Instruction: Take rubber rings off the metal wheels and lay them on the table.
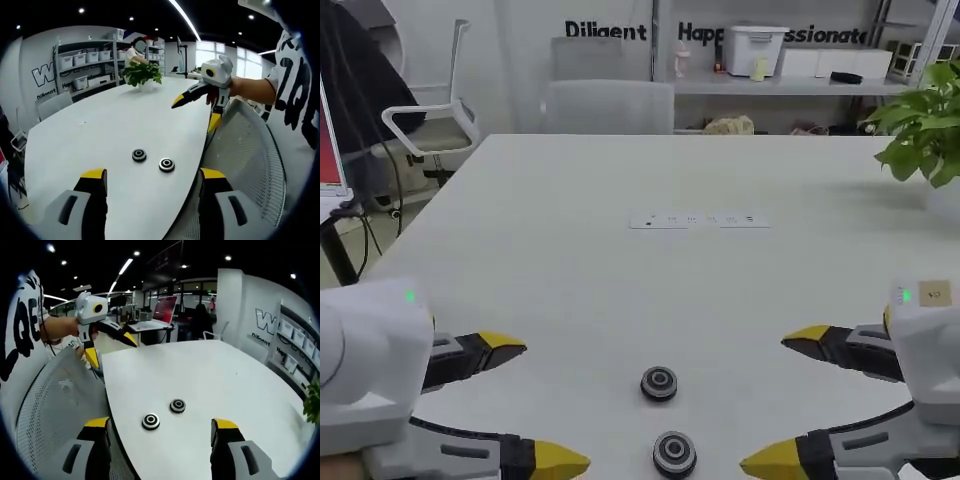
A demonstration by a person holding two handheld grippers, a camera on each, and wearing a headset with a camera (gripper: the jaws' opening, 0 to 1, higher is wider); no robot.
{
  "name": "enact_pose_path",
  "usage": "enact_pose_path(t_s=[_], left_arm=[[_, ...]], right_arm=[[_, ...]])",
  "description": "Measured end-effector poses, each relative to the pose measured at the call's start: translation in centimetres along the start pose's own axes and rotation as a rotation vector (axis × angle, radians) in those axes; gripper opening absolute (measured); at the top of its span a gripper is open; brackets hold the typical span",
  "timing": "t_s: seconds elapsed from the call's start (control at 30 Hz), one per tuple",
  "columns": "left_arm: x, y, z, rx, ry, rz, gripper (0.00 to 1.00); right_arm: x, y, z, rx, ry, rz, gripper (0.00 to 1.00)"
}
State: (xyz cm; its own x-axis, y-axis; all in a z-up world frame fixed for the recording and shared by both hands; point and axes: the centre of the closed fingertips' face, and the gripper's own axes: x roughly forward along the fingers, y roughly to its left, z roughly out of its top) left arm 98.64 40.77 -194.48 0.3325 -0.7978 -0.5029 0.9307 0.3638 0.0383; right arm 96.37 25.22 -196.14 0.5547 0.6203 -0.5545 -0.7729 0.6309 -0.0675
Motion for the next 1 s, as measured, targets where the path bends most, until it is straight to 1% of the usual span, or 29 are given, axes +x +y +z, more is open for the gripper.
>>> enact_pose_path(t_s=[0.53,0.77,1.0], left_arm=[[-0.1,0.1,-0.1,-0.002,0.012,-0.017,0.70],[0.1,0.6,0.0,-0.001,0.019,-0.023,0.70],[0.4,0.7,-0.2,-0.008,0.029,-0.036,0.69]], right_arm=[[0.5,0.5,0.6,-0.004,0.003,0.009,0.80],[0.8,0.3,0.9,-0.011,0.011,0.017,0.79],[1.2,0.2,0.8,-0.018,0.019,0.027,0.78]])
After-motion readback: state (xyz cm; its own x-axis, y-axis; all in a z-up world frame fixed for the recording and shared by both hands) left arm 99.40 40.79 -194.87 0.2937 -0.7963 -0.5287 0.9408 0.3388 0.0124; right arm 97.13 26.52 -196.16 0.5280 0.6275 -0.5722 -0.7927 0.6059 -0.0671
